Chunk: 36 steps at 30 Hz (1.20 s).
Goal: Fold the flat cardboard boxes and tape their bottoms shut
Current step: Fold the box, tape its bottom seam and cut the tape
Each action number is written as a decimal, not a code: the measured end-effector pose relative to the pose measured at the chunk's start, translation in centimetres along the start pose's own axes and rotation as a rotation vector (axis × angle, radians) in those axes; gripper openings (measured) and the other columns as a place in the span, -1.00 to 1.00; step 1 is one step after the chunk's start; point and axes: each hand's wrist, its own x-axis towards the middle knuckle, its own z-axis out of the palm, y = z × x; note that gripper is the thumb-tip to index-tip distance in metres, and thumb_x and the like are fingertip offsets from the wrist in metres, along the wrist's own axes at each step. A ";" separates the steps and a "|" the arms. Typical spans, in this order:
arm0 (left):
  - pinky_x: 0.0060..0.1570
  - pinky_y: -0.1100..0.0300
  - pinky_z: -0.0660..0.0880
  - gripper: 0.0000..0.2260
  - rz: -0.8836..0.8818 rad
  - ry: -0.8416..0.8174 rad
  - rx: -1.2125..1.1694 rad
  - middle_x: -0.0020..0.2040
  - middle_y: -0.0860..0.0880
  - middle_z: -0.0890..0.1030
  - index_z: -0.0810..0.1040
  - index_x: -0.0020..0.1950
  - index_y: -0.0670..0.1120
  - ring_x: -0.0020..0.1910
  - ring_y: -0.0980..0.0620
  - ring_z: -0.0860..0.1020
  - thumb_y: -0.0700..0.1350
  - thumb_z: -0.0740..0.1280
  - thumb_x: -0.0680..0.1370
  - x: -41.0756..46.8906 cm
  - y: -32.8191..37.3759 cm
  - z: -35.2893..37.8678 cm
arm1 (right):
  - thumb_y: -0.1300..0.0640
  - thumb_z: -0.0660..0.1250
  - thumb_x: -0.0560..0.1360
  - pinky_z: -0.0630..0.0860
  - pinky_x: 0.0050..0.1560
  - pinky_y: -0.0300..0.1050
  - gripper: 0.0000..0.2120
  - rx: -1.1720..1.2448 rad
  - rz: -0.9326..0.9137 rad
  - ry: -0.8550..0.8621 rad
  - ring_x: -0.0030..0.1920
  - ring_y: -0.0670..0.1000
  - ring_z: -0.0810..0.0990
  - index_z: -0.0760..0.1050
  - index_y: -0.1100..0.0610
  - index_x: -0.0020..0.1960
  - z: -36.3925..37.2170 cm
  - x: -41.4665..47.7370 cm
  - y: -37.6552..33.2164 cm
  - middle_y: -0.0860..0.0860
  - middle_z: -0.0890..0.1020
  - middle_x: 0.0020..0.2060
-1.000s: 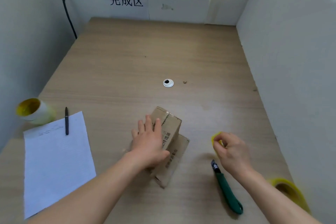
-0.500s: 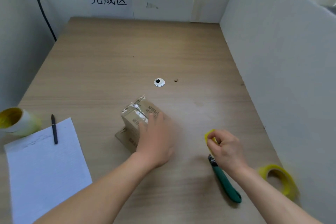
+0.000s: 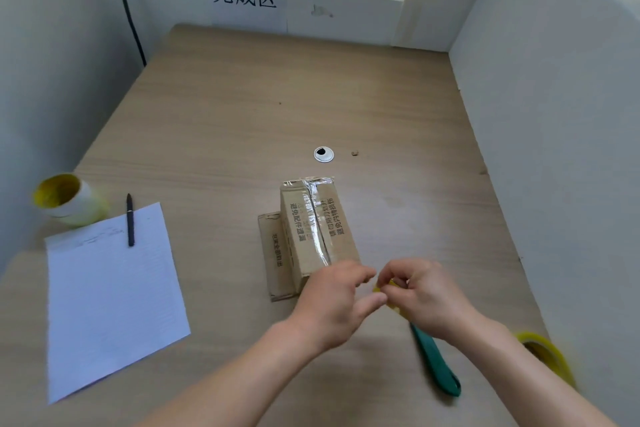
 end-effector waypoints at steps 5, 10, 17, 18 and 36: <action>-0.22 0.32 0.47 -0.95 -0.297 0.138 -0.316 -0.27 0.10 0.68 0.74 -0.09 -0.02 -0.27 0.23 0.57 -0.10 0.47 0.49 -2.2 1.7 1.7 | 0.10 0.43 0.44 0.41 -0.32 -0.24 -0.80 0.067 -0.046 -0.143 -0.36 -0.20 0.49 0.62 -0.18 -0.27 0.0 -0.7 0.5 -0.02 0.64 -0.31; -0.26 0.19 0.50 -0.93 -0.424 0.213 -0.294 -0.33 0.11 0.65 0.70 -0.22 -0.03 -0.34 0.20 0.54 -0.09 0.50 0.46 -3.9 2.3 2.6 | 0.06 0.42 0.48 0.46 -0.27 -0.16 -0.77 0.067 -0.082 -0.248 -0.33 -0.20 0.50 0.62 -0.24 -0.27 0.7 -1.2 0.9 -0.03 0.65 -0.28; -0.27 0.04 0.48 -0.83 -0.464 0.310 -0.163 -0.38 0.06 0.58 0.51 -0.30 0.01 -0.33 0.07 0.52 0.02 0.31 0.46 -5.0 2.1 2.5 | 0.03 0.41 0.51 0.42 -0.22 -0.32 -0.52 0.210 -0.057 -0.364 -0.26 -0.20 0.53 0.40 -0.22 0.38 1.2 -0.8 0.5 -0.09 0.62 -0.24; -0.26 0.00 0.49 -0.83 -0.482 0.317 -0.170 -0.37 0.05 0.59 0.51 -0.29 -0.01 -0.32 0.07 0.53 0.02 0.28 0.47 -5.1 1.9 2.4 | 0.00 0.44 0.47 0.46 -0.17 -0.27 -0.37 0.279 -0.037 -0.394 -0.23 -0.16 0.57 0.29 -0.22 0.46 1.0 -0.7 0.8 -0.05 0.64 -0.22; -0.28 0.07 0.39 -0.82 -0.559 0.698 -0.062 -0.36 0.08 0.50 0.44 -0.20 -0.07 -0.30 -0.06 0.49 -0.11 0.33 0.60 -3.4 -2.5 2.3 | -0.30 0.19 0.57 0.49 0.01 -0.06 -0.56 -0.593 -0.246 0.004 0.19 0.09 0.57 0.38 -0.25 0.41 -1.0 3.1 0.6 -0.07 0.65 0.15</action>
